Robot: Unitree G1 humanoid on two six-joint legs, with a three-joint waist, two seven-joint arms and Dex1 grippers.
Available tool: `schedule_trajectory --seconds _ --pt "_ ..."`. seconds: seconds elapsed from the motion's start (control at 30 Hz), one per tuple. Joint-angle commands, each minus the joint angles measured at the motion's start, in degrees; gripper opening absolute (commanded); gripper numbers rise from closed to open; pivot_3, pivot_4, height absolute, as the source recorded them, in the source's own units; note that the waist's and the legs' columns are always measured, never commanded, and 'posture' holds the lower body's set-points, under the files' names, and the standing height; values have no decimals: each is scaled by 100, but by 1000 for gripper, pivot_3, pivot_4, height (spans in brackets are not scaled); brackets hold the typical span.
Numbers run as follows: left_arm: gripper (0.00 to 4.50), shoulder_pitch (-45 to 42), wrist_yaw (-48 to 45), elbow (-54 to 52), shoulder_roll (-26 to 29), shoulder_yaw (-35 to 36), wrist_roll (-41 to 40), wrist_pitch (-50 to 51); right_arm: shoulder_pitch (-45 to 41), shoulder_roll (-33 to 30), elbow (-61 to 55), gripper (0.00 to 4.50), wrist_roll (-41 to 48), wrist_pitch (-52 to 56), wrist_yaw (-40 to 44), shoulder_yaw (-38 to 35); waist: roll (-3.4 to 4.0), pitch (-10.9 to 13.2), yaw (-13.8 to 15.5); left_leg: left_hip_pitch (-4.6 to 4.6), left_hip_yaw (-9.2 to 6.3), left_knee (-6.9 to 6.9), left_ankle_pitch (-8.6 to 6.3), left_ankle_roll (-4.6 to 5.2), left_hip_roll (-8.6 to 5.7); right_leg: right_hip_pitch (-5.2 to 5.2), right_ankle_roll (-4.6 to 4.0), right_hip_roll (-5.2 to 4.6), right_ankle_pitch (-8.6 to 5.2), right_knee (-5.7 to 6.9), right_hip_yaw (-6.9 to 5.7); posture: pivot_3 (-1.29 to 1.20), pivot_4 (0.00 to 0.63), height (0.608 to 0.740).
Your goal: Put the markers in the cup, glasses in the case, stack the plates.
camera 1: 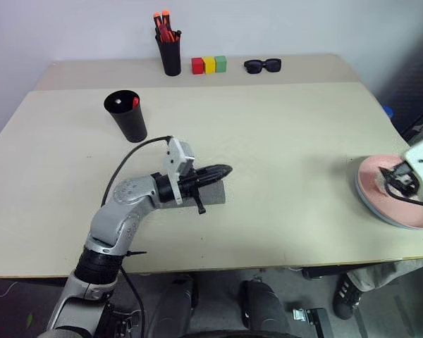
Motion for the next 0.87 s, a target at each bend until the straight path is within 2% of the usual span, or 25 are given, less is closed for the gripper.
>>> schedule_trajectory --seconds 0.03,0.3,0.57,0.87 --pt "0 212 402 -337 167 495 81 -31 -417 112 11 3204 134 -332 205 495 0 0 -5 0 0 -1 0 0 0 0 0 0 0 0 0 0 150 740" --pt "0 1364 1102 -989 699 1690 117 -64 -1840 1018 810 3204 758 -723 655 1294 -7 6 -9 -1 -4 -3 0 0 0 -3 0 0 0 0 1 0 150 740" --pt "0 2637 1365 -1520 1027 2693 162 -165 -2594 1484 1931 3204 972 -1205 1277 1706 -7 6 34 -3 -5 -4 -2 -2 -2 -3 -4 -2 2 -9 0 0 150 740" --pt "0 2916 1410 -1249 800 2763 255 -632 -2897 1682 2584 3204 810 -1612 1354 1934 -6 6 26 -2 -1 -8 -2 -4 0 -7 -5 -1 2 -8 0 0 150 740"
